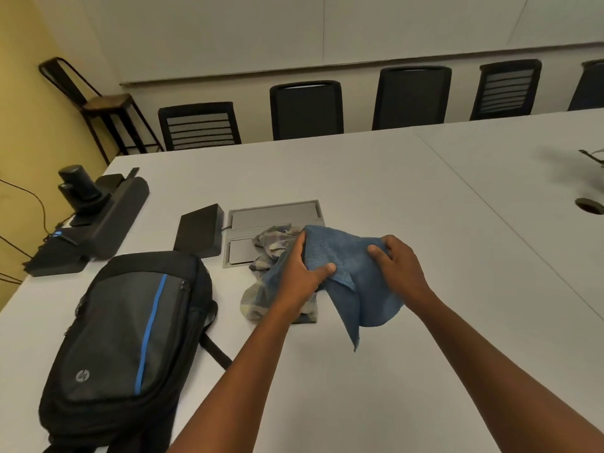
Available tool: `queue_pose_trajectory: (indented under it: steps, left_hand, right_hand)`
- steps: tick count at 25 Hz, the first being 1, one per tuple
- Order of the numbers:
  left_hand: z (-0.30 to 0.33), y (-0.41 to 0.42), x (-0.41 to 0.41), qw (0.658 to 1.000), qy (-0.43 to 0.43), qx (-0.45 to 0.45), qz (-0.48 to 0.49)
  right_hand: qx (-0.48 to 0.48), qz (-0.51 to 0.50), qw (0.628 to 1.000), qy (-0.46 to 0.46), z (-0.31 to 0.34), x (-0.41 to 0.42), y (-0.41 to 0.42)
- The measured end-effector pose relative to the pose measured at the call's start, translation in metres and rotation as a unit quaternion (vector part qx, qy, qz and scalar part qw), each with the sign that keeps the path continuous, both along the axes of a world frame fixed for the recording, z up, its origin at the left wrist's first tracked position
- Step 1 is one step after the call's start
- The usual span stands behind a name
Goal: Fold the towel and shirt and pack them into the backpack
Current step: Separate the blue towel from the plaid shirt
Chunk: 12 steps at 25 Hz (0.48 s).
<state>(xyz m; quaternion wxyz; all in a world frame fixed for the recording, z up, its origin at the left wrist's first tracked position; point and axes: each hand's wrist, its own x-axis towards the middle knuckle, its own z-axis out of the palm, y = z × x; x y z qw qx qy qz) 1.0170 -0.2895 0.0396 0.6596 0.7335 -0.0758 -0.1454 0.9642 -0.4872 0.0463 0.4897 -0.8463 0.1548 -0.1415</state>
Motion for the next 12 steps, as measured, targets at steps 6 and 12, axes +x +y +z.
queue_pose_trajectory:
  steps: [6,12]
  left_hand:
    - [-0.016,-0.029,-0.010,0.999,-0.025,0.018,-0.034]
    - [-0.012,-0.071,-0.022,0.987,-0.075,0.117,-0.079]
  right_hand:
    - [0.033,-0.008,0.999,0.016,0.002,-0.018,-0.045]
    - [0.033,-0.017,0.999,0.022,0.003,-0.018,-0.113]
